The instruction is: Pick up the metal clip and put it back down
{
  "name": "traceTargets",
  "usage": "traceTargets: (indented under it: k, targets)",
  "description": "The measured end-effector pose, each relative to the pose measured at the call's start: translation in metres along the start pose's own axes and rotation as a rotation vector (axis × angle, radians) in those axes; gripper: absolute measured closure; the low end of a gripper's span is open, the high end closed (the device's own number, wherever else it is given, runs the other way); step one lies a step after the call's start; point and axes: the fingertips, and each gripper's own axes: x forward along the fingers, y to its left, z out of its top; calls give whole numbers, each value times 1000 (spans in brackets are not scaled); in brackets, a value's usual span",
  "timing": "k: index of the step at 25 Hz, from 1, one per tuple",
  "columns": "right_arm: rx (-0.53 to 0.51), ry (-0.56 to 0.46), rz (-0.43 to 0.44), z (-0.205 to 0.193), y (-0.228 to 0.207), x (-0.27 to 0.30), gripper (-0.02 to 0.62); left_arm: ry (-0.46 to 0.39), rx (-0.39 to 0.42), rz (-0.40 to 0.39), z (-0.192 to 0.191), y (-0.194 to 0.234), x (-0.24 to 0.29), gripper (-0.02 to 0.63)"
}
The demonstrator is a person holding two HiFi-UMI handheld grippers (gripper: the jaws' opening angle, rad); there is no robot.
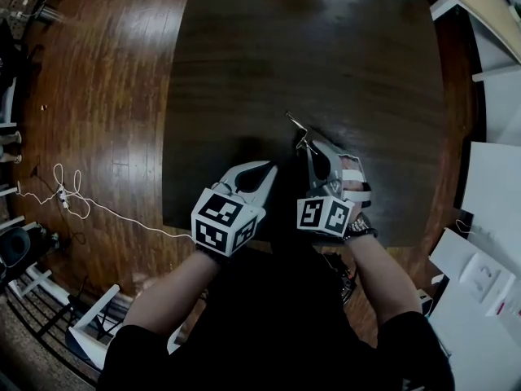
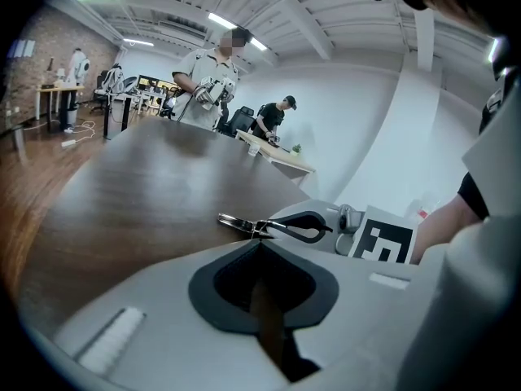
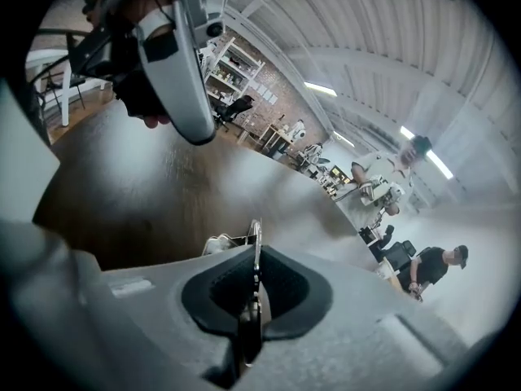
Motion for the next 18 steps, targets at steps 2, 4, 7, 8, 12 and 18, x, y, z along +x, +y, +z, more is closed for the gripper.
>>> traceTargets:
  k: [2, 4, 7, 8, 12, 18]
  targets:
    - [-17, 0, -4, -2, 1, 2, 601, 4, -1, 4, -1, 1, 2, 589]
    - [-30, -4, -10, -3, 3, 4, 601, 9, -3, 10, -2, 2, 3, 589]
    - [-51, -13, -23, -4, 4, 4, 601, 16, -4, 18, -4, 3, 5, 589]
    - [-56, -16, -26, -4, 5, 5, 601, 18, -3, 20, -4, 3, 6, 589]
    - [-65, -20, -16, -5, 10, 5, 593, 22, 2, 22, -6, 0, 7, 589]
    - [-63, -7, -6, -9, 16, 7, 559, 13, 8, 43, -2, 1, 0, 589]
